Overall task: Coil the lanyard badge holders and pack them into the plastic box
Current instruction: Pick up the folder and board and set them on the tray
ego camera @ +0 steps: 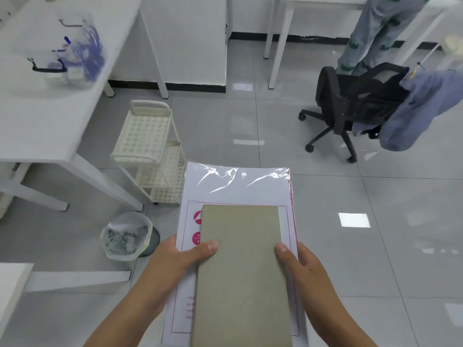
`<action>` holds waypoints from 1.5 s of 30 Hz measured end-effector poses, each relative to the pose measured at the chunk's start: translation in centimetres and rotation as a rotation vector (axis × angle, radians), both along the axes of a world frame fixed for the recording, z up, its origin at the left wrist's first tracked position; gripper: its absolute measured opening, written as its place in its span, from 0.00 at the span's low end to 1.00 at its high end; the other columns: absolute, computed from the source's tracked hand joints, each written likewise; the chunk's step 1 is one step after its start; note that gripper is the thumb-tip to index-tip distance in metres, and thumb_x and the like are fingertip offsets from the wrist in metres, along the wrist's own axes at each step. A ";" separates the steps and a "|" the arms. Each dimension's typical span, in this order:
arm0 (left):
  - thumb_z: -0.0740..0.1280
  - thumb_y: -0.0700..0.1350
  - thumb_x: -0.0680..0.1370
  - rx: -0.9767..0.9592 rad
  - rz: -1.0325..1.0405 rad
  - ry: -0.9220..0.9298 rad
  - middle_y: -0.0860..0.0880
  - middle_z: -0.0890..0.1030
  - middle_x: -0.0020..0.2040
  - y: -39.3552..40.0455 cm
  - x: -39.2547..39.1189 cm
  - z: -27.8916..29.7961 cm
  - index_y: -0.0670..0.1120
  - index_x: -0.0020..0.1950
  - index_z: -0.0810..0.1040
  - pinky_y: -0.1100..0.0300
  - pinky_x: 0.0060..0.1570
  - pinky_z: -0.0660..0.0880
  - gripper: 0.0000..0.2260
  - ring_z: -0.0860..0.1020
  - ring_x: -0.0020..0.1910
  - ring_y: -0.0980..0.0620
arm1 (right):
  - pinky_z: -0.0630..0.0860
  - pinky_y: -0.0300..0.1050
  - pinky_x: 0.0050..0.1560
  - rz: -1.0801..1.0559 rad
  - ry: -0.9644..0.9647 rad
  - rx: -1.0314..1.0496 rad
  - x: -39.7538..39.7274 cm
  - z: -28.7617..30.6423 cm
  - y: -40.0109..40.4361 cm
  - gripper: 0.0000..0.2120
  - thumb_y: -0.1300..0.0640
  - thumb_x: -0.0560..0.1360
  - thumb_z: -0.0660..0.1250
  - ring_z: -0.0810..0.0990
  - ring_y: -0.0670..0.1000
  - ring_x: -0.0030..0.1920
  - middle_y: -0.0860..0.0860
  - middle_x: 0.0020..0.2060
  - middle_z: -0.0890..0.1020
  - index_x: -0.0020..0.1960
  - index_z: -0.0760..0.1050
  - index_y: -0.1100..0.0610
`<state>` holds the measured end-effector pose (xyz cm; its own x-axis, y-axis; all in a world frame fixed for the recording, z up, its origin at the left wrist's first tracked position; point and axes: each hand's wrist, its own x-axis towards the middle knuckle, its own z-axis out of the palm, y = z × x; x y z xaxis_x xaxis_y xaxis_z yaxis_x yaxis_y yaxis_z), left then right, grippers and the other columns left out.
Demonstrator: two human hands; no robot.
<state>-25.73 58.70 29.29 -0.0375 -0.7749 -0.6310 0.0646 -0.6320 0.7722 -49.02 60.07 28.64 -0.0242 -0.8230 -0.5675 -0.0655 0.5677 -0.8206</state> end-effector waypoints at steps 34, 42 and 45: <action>0.79 0.61 0.59 0.095 0.190 -0.094 0.54 0.87 0.49 -43.1 0.3 -5.1 0.52 0.54 0.84 0.46 0.61 0.76 0.27 0.85 0.50 0.52 | 0.80 0.47 0.51 0.178 0.047 0.126 0.4 -3.0 -48.5 0.07 0.53 0.78 0.67 0.86 0.49 0.47 0.48 0.46 0.87 0.54 0.81 0.52; 0.80 0.63 0.60 0.117 0.373 -0.065 0.58 0.85 0.54 -48.9 3.2 -5.8 0.55 0.59 0.81 0.48 0.64 0.74 0.30 0.82 0.57 0.55 | 0.79 0.39 0.45 0.413 0.106 0.064 4.6 -2.0 -58.8 0.07 0.52 0.79 0.65 0.86 0.47 0.47 0.46 0.46 0.87 0.55 0.80 0.51; 0.80 0.61 0.62 0.088 0.462 -0.057 0.61 0.85 0.51 -50.1 4.0 -5.5 0.57 0.56 0.82 0.49 0.64 0.74 0.25 0.81 0.55 0.57 | 0.79 0.41 0.47 0.520 0.126 0.030 6.4 -1.8 -62.1 0.08 0.51 0.79 0.65 0.85 0.46 0.47 0.46 0.47 0.86 0.56 0.79 0.49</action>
<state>-21.73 8.60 23.75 0.3354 -0.6459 -0.6857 0.3135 -0.6099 0.7279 -42.59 -2.07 26.87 0.3128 -0.7279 -0.6102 -0.4418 0.4572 -0.7719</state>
